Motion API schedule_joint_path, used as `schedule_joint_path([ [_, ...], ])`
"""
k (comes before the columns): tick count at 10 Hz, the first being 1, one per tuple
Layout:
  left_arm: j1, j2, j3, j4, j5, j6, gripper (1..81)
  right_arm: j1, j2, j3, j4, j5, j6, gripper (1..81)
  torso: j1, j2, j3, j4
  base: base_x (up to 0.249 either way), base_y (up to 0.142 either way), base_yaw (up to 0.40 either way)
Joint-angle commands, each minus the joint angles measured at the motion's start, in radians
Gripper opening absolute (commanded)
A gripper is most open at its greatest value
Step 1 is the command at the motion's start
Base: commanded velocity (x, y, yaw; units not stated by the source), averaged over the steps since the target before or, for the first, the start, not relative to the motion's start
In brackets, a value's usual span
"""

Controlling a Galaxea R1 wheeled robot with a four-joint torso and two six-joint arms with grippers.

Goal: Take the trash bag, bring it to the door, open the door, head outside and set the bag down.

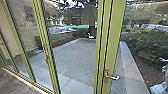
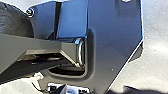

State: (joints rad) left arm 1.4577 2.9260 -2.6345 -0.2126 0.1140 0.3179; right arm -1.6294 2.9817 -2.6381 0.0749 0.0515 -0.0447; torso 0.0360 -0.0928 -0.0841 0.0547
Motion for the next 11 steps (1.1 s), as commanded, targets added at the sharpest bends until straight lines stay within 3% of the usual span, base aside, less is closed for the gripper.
schedule_joint_path([
  [1,-0.050,-0.005,-0.002,-0.002,0.070,0.006,1.0,0.033,0.009,-0.006,0.006,-0.061,-0.001,81.1,0.000,0.000,0.000,0.000,0.000,0.000,0.000],
  [8,-0.053,-0.016,-0.002,-0.013,0.081,0.000,1.0,0.025,-0.007,0.018,0.011,-0.056,0.000,81.1,0.000,0.000,0.000,0.000,0.000,0.000,0.000],
  [11,-0.052,-0.033,0.014,-0.014,0.084,-0.002,1.0,0.001,-0.102,0.170,0.008,-0.032,0.000,81.1,0.000,0.000,0.000,0.000,0.000,0.000,0.000],
])
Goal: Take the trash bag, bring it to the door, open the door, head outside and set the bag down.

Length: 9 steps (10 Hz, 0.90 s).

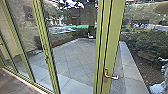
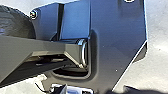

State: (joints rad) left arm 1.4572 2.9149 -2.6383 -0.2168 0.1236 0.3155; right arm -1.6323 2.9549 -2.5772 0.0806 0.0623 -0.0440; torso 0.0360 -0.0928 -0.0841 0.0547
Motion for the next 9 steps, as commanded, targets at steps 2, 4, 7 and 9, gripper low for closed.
schedule_joint_path([
  [2,-0.048,-0.070,0.104,-0.010,0.074,-0.004,1.0,0.001,-0.161,0.244,0.004,-0.042,0.000,81.1,0.000,0.000,0.000,0.000,0.000,0.000,0.000],
  [4,-0.048,-0.117,0.185,-0.024,0.074,-0.004,1.0,-0.001,-0.271,0.432,0.001,-0.038,-0.002,81.1,0.000,0.000,0.000,0.000,0.000,0.000,0.000],
  [7,-0.045,-0.118,0.192,-0.026,0.074,-0.003,1.0,-0.010,-0.476,0.756,-0.012,0.036,-0.004,81.1,0.000,0.000,0.000,0.000,0.000,0.000,0.000],
  [9,-0.039,-0.109,0.187,-0.022,0.074,-0.003,1.0,-0.008,-0.592,0.900,-0.012,0.057,-0.004,81.1,0.000,0.000,0.000,0.000,0.000,0.000,0.000],
])
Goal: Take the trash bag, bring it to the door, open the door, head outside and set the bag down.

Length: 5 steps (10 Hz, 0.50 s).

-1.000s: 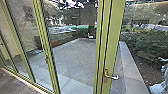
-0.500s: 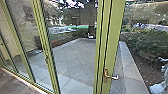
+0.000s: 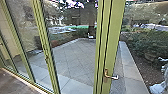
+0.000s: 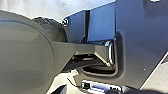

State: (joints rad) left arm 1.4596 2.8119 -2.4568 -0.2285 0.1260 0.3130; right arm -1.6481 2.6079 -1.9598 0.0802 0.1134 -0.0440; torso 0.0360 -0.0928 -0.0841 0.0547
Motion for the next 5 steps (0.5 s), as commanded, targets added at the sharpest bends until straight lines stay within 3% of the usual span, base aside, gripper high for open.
schedule_joint_path([
  [1,-0.037,-0.005,0.005,-0.012,0.069,0.001,1.0,0.012,-0.289,0.334,-0.011,0.006,-0.004,81.1,0.000,0.000,0.000,0.000,0.000,0.000,0.000],
  [5,-0.032,0.020,-0.002,-0.005,0.061,0.008,1.0,0.047,-0.485,0.542,-0.010,0.015,-0.005,81.1,0.000,0.000,0.000,0.000,0.000,0.000,0.000],
])
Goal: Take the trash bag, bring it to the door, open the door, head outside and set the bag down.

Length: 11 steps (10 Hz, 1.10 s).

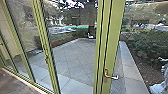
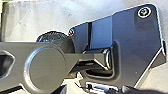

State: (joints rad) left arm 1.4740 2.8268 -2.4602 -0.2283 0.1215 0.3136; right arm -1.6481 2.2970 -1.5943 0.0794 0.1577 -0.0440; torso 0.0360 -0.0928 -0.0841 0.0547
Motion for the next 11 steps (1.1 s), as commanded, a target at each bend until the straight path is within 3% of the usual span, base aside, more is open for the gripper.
schedule_joint_path([
  [1,-0.047,0.017,-0.012,-0.005,0.066,0.007,1.0,0.056,-0.216,0.216,-0.010,-0.014,-0.005,81.1,0.000,0.000,0.000,0.000,0.000,0.000,0.000],
  [6,-0.047,0.074,-0.099,-0.013,0.072,0.007,1.0,0.184,-0.459,0.438,0.017,-0.033,-0.004,81.1,0.000,0.000,0.000,0.000,0.000,0.000,0.000],
  [8,-0.042,0.074,-0.099,-0.013,0.075,0.007,1.0,0.269,-0.555,0.514,0.068,-0.091,-0.002,81.1,0.000,0.000,0.000,0.000,0.000,0.000,0.000],
  [11,-0.040,0.077,-0.097,-0.013,0.075,0.007,1.0,0.407,-0.678,0.623,0.082,-0.174,0.009,81.1,0.000,0.000,0.000,0.000,0.000,0.000,0.000],
])
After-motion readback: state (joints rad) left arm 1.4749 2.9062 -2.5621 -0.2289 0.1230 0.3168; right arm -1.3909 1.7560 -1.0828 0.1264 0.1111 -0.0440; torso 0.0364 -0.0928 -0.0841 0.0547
